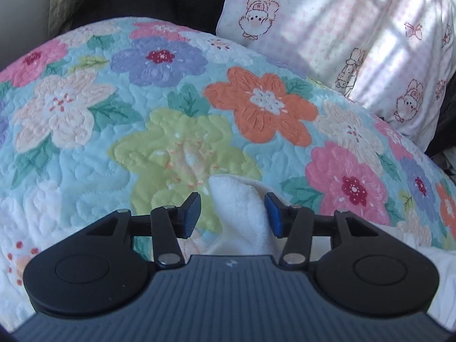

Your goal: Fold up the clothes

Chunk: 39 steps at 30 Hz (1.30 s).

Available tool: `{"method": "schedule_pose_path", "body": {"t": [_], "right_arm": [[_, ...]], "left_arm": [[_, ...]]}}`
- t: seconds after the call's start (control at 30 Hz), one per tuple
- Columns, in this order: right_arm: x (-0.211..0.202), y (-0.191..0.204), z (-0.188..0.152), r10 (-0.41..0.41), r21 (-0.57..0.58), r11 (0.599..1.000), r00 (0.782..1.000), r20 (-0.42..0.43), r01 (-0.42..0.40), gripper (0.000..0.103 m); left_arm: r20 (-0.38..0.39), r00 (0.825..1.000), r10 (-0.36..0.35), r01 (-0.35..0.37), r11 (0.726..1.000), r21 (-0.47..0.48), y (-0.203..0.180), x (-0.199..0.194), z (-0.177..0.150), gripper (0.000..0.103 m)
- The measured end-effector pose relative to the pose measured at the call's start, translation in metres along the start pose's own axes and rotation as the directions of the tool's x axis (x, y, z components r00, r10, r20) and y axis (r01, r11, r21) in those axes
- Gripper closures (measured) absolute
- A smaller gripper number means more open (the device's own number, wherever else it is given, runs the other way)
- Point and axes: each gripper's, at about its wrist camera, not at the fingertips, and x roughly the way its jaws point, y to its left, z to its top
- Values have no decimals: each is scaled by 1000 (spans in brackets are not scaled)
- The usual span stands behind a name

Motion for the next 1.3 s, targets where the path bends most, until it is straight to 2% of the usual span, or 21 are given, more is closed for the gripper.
{"method": "schedule_pose_path", "body": {"t": [0.03, 0.07, 0.13, 0.23, 0.33, 0.4, 0.47, 0.53, 0.63, 0.73, 0.8, 0.87, 0.9, 0.97, 1.0, 1.03, 1.13, 1.2, 1.23, 1.27, 1.3], "right_arm": [[-8, 8, -10, 1, -85, 996, 999, 44, 2, 85], [-17, 17, -21, 8, -171, 985, 996, 89, 8, 87], [-40, 32, -53, 75, -384, 923, 981, 178, -1, 88], [-67, 48, -105, 104, -529, 848, 975, 196, 16, 89], [-85, 60, -154, 71, -635, 766, 969, 237, 99, 89], [-88, 59, -168, 11, -646, 742, 960, 281, 181, 89], [-83, 56, -160, -55, -626, 738, 947, 317, 252, 91], [-78, 52, -152, -120, -603, 729, 928, 352, 323, 92], [-79, 47, -121, -196, -503, 746, 866, 459, 436, 92], [-87, 40, -87, -229, -382, 786, 803, 551, 486, 93], [-93, 37, -75, -225, -327, 811, 774, 592, 486, 93], [-99, 35, -75, -190, -299, 839, 759, 623, 455, 93], [-107, 31, -82, -131, -289, 870, 753, 645, 399, 93], [-126, 18, -113, -1, -295, 910, 713, 701, 291, 93], [-130, 14, -127, 11, -299, 907, 695, 719, 295, 92], [-129, 5, -146, -6, -293, 902, 687, 727, 317, 92], [-111, -23, -170, -59, -287, 912, 786, 615, 293, 92], [-114, -25, -174, -60, -277, 920, 800, 596, 276, 92], [-118, -23, -175, -50, -269, 928, 803, 594, 257, 92], [-132, -14, -179, -27, -256, 940, 796, 605, 226, 91], [-142, -1, -188, -1, -310, 919, 787, 616, 244, 91]], "left_arm": [[2, 1000, -24, 24, 999, -46, 4, 1, -4, 55], [4, 999, -37, 37, 997, -71, 7, 2, -6, 55], [8, 999, -50, 50, 996, -78, 11, 0, -14, 55], [18, 1000, -15, 15, 1000, -10, 12, -3, -18, 55], [17, 1000, -6, 6, 1000, 20, 16, -7, -20, 55], [25, 1000, -4, 4, 999, 32, 17, -8, -21, 57], [33, 999, -2, 0, 999, 50, 16, -10, -20, 66], [41, 999, 16, -20, 996, 89, 10, -9, -19, 84], [111, 993, 44, -63, 983, 174, -5, -17, -17, 87], [271, 962, 25, -101, 957, 271, -22, -40, -14, 88], [338, 941, 1, -100, 956, 275, -26, -53, -10, 88], [361, 931, -53, -27, 976, 215, -19, -66, -6, 88], [372, 923, -96, 34, 985, 170, -9, -74, -9, 88], [383, 909, -163, 133, 986, 102, 12, -88, -20, 88], [381, 906, -186, 168, 983, 80, 22, -94, -29, 88], [354, 916, -189, 167, 982, 91, 30, -95, -39, 88], [267, 950, -162, 111, 974, 199, 35, -92, -67, 88], [222, 964, -143, 76, 955, 286, 31, -95, -86, 88], [220, 963, -156, 90, 954, 285, 30, -107, -93, 88], [220, 961, -171, 105, 954, 282, 30, -119, -100, 88], [224, 956, -192, 126, 952, 279, 31, -130, -105, 88]]}}
